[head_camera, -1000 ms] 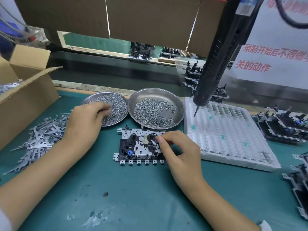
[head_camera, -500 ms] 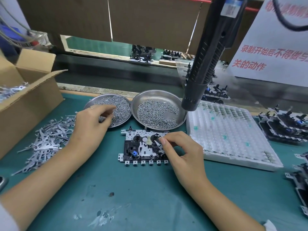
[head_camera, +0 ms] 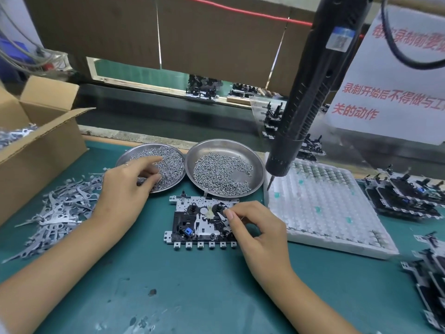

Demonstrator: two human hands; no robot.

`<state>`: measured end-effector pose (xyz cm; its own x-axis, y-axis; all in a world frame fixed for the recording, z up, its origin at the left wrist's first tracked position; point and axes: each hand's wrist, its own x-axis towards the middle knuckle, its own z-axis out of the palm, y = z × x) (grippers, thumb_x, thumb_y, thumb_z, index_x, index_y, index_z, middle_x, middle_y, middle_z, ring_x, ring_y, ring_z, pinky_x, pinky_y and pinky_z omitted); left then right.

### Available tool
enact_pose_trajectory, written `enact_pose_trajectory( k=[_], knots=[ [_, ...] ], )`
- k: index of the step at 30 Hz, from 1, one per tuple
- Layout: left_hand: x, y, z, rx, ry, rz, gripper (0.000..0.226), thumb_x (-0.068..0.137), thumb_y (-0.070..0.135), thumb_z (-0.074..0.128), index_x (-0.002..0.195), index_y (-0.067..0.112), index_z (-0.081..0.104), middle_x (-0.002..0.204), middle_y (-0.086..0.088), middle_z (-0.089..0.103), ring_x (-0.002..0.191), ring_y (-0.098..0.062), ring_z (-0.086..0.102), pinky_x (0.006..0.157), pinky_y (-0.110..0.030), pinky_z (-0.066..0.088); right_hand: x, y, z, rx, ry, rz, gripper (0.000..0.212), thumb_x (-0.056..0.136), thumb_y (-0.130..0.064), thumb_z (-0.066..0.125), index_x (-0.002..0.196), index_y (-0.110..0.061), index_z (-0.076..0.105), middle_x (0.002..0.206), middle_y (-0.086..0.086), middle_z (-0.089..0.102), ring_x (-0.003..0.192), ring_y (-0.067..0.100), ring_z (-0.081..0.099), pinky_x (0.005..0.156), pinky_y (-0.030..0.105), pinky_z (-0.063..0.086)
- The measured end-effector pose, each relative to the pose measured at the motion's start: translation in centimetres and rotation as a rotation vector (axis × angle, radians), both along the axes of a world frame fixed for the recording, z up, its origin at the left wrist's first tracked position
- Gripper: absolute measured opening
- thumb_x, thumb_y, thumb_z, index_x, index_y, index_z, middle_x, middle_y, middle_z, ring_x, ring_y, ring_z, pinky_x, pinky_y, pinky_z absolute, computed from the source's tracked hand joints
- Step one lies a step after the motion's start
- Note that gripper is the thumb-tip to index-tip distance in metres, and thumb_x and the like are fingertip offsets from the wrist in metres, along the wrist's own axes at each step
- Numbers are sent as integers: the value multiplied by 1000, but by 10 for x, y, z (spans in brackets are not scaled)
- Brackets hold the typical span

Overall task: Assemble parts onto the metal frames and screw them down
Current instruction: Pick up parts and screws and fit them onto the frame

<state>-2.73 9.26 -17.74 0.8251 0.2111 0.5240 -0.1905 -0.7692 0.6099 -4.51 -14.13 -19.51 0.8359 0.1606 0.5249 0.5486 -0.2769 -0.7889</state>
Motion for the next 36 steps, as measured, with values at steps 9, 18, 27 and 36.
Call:
enact_pose_trajectory(
  k=[9, 18, 27, 36],
  knots=[
    [0, -1, -1, 44, -42, 3, 40, 79, -5, 69, 116, 10, 66, 86, 2, 68, 78, -12, 62, 74, -13, 38, -1, 0, 1, -8, 7, 10, 11, 87, -18, 63, 78, -20, 68, 79, -12, 61, 75, 8, 59, 64, 18, 44],
    [-3, -3, 3, 30, -77, 2, 39, 80, -8, 67, 115, 8, 68, 89, -4, 70, 80, -17, 64, 83, -14, 40, 0, -1, -1, -42, -34, -6, 11, 87, -16, 63, 77, -15, 69, 79, -11, 62, 76, 10, 59, 65, 23, 46],
    [0, -9, 0, 53, -91, -2, 20, 87, 2, 64, 105, 1, 71, 93, -16, 66, 78, -23, 56, 73, -17, 33, 58, 7, 49, -634, -2, -138, 26, 92, -13, 57, 116, -10, 64, 116, 4, 61, 104, 16, 56, 89, 21, 41],
    [3, -3, -2, -30, -103, 41, 7, 82, 5, 69, 87, 1, 74, 80, -11, 67, 70, -22, 56, 68, -17, 36, 93, 26, 50, -963, 235, -213, 7, 85, -9, 66, 84, -4, 71, 82, 13, 64, 80, 28, 63, 72, 27, 52]
  ],
)
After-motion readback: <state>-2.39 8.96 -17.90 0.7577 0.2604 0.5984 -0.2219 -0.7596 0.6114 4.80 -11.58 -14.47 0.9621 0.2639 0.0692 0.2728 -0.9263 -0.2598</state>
